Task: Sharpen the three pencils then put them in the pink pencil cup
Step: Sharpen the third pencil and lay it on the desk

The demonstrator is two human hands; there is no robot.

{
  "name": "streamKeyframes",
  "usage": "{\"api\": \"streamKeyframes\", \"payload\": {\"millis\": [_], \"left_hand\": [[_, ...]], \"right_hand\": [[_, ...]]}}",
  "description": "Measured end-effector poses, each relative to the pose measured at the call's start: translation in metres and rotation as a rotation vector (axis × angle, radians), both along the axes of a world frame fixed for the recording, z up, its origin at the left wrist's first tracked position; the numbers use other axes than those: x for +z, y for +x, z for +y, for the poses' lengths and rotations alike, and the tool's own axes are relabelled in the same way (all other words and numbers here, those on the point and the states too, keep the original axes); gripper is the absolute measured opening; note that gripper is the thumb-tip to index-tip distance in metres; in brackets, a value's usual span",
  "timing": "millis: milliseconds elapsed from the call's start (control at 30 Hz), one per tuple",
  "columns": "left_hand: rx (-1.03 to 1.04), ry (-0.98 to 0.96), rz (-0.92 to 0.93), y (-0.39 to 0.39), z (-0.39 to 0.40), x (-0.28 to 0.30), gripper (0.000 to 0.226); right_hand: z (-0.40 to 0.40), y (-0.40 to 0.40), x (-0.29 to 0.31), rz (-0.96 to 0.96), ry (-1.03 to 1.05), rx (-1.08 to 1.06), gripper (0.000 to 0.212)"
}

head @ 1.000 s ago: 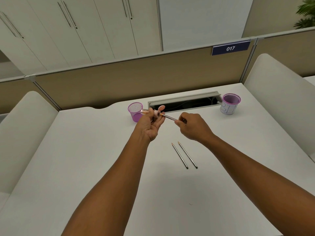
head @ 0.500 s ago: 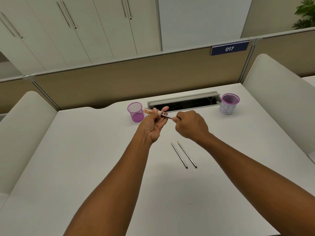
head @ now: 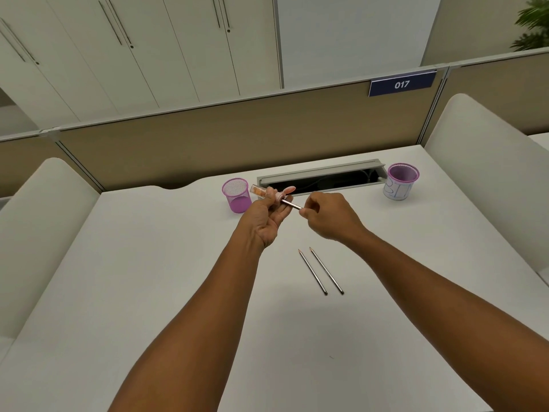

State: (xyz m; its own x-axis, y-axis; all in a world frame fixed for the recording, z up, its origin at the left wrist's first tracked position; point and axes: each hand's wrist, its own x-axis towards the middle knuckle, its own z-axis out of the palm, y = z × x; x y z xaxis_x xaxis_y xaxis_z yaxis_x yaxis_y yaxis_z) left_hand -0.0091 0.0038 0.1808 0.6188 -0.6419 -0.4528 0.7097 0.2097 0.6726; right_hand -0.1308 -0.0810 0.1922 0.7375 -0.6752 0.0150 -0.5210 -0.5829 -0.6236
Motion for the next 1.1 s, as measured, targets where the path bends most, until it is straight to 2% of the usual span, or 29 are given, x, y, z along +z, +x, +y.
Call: {"api": "streamKeyframes", "payload": {"millis": [100,200,300,633,767,933,1100], "left_hand": [[-0.007,-0.004,-0.007,0.000,0.000,0.000,0.034],[-0.007,0.001,-0.014,0.002,0.000,0.001,0.028],[-0.022,0.004,-0.022,0.003,0.001,0.002,0.022],[-0.047,-0.028,-0.061,0.001,0.005,0.000,0.026],[0.021,-0.025,-0.067,0.001,0.001,0.001,0.016],[0.105,-0.040,-0.012,0.010,0.005,0.002,0.019],[0.114,-0.061,0.021,0.010,0.007,0.002,0.013]], "right_hand": [[0.002,0.001,-0.001,0.040,-0.163,0.018,0.019],[0.004,0.001,0.000,0.022,-0.204,0.042,0.026],[0.001,0.001,0.002,0.015,-0.117,0.055,0.029],[-0.005,0.002,0.008,0.005,0.205,0.047,0.034],[0.002,0.006,0.008,0.051,0.169,0.025,0.035],[-0.005,-0.002,0.008,0.017,0.370,0.022,0.035],[-0.005,-0.007,0.001,-0.032,0.390,0.042,0.029]]}}
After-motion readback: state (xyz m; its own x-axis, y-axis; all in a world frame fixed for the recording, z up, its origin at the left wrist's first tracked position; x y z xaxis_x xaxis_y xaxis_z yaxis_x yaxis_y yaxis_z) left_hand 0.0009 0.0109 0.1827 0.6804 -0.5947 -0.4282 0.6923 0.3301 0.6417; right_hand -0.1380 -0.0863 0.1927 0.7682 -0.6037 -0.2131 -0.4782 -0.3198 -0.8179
